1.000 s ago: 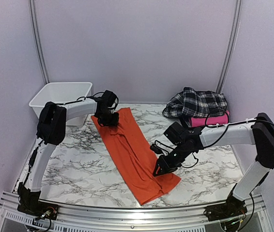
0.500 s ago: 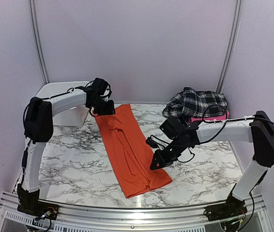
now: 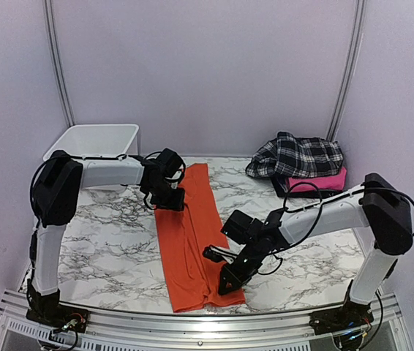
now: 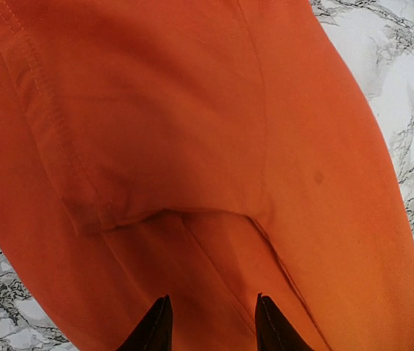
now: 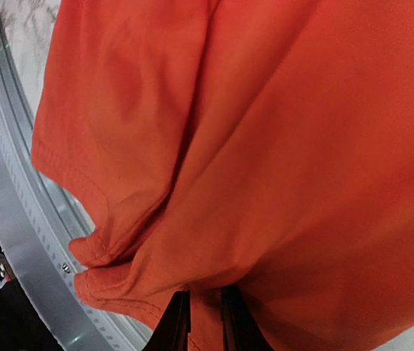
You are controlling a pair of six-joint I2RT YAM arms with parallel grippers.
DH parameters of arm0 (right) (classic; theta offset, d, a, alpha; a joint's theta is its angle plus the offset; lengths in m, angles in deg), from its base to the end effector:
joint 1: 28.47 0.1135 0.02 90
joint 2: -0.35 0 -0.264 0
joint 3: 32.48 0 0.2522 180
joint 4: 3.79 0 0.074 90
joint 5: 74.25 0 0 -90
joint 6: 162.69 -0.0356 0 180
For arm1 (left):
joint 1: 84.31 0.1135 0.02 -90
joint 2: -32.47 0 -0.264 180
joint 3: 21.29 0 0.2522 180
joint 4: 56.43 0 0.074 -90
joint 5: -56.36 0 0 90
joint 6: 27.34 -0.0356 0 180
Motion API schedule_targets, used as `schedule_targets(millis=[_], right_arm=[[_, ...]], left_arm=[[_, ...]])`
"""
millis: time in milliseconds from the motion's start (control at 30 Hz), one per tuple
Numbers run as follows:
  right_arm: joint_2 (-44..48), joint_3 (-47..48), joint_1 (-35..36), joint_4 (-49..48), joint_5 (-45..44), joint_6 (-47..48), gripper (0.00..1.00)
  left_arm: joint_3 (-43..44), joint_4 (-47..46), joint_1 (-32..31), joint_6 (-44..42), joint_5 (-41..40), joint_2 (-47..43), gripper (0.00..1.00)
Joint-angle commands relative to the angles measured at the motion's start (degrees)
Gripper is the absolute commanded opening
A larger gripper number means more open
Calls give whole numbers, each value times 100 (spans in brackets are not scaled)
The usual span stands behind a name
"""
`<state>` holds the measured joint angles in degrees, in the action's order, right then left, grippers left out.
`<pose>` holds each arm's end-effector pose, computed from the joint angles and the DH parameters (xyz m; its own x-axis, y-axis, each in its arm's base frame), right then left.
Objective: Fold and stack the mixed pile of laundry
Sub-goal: Rotate the rectangle-folded T-shirt at the center of the board.
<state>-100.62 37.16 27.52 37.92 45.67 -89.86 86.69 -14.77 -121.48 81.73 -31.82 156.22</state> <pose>0.1622 0.2721 0.1412 -0.7473 -0.6500 -0.1379 -0.6063 0.5820 0.5419 0.3725 -0.2839 0.1721 -0.8364 0.2244 -0.5000 0.3642 0.9093 -0.2012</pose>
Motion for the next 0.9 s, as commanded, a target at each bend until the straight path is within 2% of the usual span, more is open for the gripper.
schedule_targets(millis=[0,167,333,500,633,733,867], right_arm=[[-72,69,454,80,177,-224,17],[223,340,370,557,-157,-74,31],[616,602,-27,822,-479,-25,40],[844,802,-536,850,-855,-104,46],[794,1057,-849,768,-1110,-136,47],[591,1274,-1039,705,-1146,-25,47],[360,1583,-1188,624,-1145,135,47]], left_arm=[[105,16,-36,142,-430,137,41],[380,60,-44,26,-343,648,41],[1105,219,-44,-216,-295,1410,41],[2360,343,-13,-492,-487,2164,41],[3727,375,78,-629,-434,2702,46],[4108,392,175,-663,-445,2667,48],[3712,444,244,-913,-664,1949,52]])
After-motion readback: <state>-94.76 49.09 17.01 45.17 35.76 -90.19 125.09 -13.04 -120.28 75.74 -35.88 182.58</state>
